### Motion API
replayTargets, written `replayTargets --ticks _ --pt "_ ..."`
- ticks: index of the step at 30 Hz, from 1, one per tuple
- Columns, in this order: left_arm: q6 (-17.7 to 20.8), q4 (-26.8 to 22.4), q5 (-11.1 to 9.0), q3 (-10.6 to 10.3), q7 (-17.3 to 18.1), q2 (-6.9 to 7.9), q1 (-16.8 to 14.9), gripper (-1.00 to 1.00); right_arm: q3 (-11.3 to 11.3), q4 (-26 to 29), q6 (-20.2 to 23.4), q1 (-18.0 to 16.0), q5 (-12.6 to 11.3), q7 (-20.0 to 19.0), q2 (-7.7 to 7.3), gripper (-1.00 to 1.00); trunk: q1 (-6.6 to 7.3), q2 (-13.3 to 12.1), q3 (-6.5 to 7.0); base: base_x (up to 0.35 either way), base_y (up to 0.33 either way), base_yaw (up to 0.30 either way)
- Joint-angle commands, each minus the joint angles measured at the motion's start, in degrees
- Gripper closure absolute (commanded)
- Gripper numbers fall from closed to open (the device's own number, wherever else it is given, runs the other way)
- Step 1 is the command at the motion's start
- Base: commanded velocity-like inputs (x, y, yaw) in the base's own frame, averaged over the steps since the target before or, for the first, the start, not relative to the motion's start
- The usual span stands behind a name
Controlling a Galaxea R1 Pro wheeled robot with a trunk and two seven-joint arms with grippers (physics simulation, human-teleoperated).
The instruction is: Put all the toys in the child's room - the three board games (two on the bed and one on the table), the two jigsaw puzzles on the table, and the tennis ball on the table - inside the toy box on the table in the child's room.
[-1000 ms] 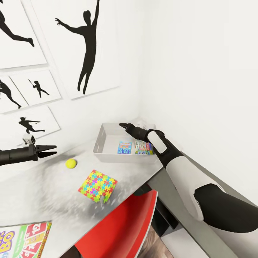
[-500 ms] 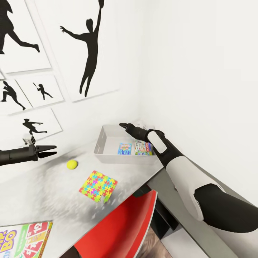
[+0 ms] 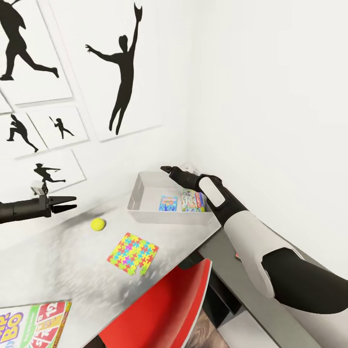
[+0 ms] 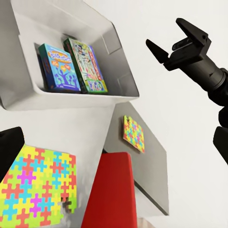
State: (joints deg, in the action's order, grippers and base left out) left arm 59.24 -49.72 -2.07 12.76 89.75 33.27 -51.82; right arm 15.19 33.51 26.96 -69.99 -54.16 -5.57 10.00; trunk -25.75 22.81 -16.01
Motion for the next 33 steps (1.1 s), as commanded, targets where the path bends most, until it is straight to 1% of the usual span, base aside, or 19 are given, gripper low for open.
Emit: replayTargets --ticks 1,28,33 --pt "0.6 0.0 0.0 0.0 0.3 0.03 0.0 -1.0 0.0 0.0 0.1 -0.1 0.0 -0.1 0.0 -1.0 -0.04 0.1 -0.01 0.0 0.0 0.0" --pt "0.6 0.0 0.0 0.0 0.3 0.13 0.0 -1.0 0.0 0.7 0.2 -0.1 0.0 -0.1 0.0 -1.0 -0.04 0.1 2.56 0.0 0.0 0.0" --pt "0.6 0.0 0.0 0.0 0.3 0.13 0.0 -1.0 0.0 0.7 0.2 -0.1 0.1 -0.1 0.0 -1.0 -0.04 0.1 3.04 -0.059 0.0 0.0"
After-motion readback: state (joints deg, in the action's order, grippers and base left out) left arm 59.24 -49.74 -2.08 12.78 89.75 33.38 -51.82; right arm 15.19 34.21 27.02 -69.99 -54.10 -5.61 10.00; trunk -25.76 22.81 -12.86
